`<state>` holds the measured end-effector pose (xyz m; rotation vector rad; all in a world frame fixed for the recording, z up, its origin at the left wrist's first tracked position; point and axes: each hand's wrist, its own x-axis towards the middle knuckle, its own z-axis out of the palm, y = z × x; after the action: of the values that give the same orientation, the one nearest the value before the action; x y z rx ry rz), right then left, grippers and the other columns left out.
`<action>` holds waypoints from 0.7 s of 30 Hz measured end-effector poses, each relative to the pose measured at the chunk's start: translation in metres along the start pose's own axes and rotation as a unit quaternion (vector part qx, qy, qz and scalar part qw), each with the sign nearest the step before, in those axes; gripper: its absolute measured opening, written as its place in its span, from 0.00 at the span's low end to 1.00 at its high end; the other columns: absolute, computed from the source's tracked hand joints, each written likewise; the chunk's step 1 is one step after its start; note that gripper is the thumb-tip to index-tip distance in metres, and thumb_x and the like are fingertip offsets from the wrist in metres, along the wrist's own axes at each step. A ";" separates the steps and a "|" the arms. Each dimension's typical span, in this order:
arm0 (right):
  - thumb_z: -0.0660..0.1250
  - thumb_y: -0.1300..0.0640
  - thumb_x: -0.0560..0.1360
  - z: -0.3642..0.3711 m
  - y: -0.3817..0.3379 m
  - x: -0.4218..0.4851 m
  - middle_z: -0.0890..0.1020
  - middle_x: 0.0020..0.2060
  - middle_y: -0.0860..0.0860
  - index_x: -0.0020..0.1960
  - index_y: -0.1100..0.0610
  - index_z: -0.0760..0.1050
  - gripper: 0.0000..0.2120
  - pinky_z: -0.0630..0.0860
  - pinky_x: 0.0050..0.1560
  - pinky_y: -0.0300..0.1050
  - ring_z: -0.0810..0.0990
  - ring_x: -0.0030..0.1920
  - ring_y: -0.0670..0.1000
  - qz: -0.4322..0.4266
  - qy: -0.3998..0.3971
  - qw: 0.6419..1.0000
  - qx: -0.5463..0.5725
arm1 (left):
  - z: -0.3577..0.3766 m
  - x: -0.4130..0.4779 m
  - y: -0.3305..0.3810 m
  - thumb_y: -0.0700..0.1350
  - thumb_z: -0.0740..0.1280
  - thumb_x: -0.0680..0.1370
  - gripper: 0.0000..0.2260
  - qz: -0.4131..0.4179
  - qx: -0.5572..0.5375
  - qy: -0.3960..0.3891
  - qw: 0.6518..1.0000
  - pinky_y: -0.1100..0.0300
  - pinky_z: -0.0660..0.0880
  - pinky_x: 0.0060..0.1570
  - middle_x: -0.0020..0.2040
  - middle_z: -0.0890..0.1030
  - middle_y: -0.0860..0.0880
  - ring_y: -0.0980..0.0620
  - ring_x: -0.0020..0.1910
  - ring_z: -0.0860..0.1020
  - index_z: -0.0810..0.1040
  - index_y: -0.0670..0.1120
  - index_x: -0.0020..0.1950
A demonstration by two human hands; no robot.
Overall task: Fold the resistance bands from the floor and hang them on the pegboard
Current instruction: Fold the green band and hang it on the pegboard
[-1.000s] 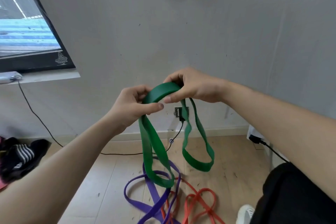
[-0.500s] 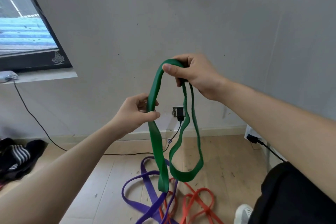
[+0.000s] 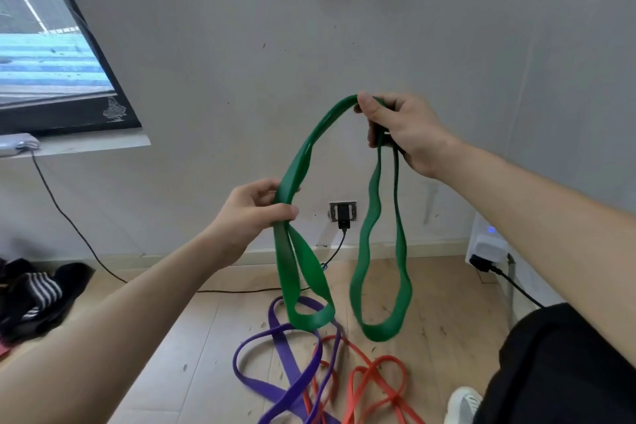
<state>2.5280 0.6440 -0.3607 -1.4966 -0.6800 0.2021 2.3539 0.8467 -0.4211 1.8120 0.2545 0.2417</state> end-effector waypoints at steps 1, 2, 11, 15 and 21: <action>0.71 0.44 0.73 -0.003 0.004 0.000 0.75 0.29 0.52 0.47 0.58 0.80 0.16 0.75 0.35 0.39 0.75 0.29 0.49 0.014 -0.016 1.000 -0.014 | -0.002 0.000 0.001 0.40 0.78 0.69 0.19 -0.003 -0.028 0.009 1.000 0.48 0.79 0.56 0.41 0.82 0.47 0.47 0.43 0.81 0.81 0.41 0.58; 0.72 0.44 0.71 -0.006 0.008 0.000 0.75 0.29 0.52 0.47 0.58 0.80 0.16 0.75 0.36 0.40 0.76 0.29 0.49 0.028 -0.039 0.999 -0.025 | -0.005 0.001 0.001 0.45 0.79 0.66 0.21 -0.004 -0.055 0.021 0.998 0.47 0.78 0.57 0.40 0.82 0.48 0.47 0.42 0.80 0.82 0.41 0.57; 0.75 0.57 0.73 -0.012 0.034 -0.009 0.84 0.43 0.51 0.49 0.60 0.80 0.09 0.77 0.55 0.45 0.83 0.47 0.49 0.122 -0.362 0.862 -0.334 | -0.009 -0.002 0.025 0.47 0.81 0.64 0.18 0.043 -0.147 0.025 0.988 0.60 0.75 0.44 0.33 0.75 0.53 0.56 0.32 0.72 0.84 0.44 0.51; 0.75 0.55 0.73 0.001 0.034 -0.015 0.85 0.45 0.47 0.50 0.58 0.81 0.09 0.74 0.60 0.47 0.82 0.50 0.46 0.125 -0.407 0.812 -0.400 | 0.011 -0.007 0.035 0.42 0.74 0.70 0.12 0.057 -0.129 0.003 0.990 0.62 0.72 0.41 0.32 0.75 0.55 0.56 0.31 0.70 0.83 0.42 0.52; 0.73 0.61 0.74 0.021 0.015 -0.019 0.82 0.60 0.54 0.65 0.58 0.77 0.20 0.76 0.61 0.43 0.81 0.61 0.50 0.092 -0.385 0.908 -0.136 | 0.021 -0.005 0.034 0.39 0.74 0.73 0.11 0.061 -0.081 0.010 0.995 0.59 0.72 0.42 0.33 0.80 0.57 0.59 0.32 0.76 0.82 0.39 0.55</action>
<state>2.5056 0.6529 -0.3817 -1.7451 -1.2290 0.9085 2.3567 0.8169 -0.3934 1.6664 0.1351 0.3565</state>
